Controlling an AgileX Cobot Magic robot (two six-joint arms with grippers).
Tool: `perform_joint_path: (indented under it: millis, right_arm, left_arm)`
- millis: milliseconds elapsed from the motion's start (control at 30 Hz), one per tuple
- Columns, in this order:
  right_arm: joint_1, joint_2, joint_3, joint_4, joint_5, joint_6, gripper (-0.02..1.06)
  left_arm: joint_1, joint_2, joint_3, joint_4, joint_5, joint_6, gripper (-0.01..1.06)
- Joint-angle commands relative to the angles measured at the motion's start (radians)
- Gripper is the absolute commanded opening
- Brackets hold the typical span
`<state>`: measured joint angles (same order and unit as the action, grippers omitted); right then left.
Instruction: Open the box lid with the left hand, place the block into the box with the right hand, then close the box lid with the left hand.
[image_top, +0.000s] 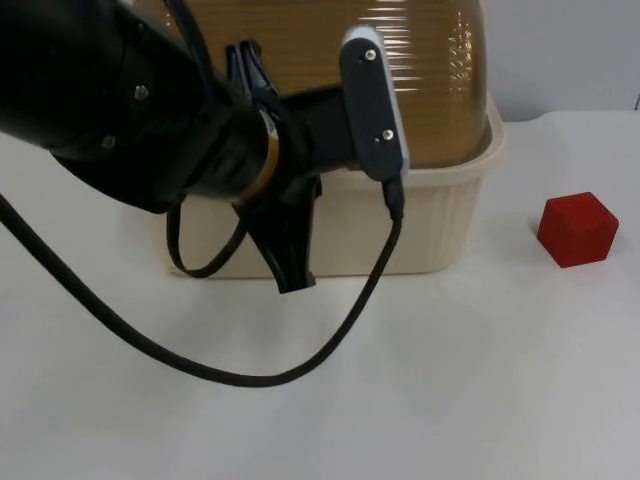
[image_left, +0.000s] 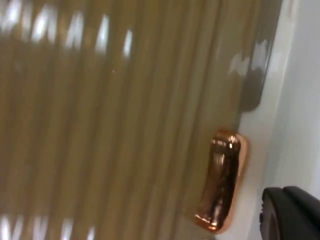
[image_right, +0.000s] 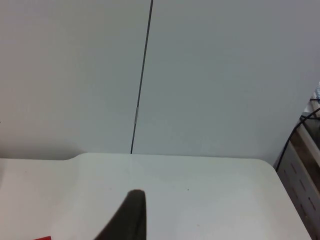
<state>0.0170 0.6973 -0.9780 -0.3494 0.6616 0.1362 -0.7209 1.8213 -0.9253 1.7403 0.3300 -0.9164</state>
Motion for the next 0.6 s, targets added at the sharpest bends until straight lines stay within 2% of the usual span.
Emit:
perform_joint_path:
  millis: [0, 567]
  right_arm:
    - [0.006, -0.002, -0.004, -0.009, -0.019, 0.006, 1.05]
    - [0.006, -0.002, -0.004, -0.010, 0.001, 0.006, 1.05]
  left_arm:
    - [0.002, 0.007, 0.001, 0.004, -0.002, -0.008, 0.00]
    - [0.002, 0.010, -0.001, 0.004, 0.032, -0.004, 0.00]
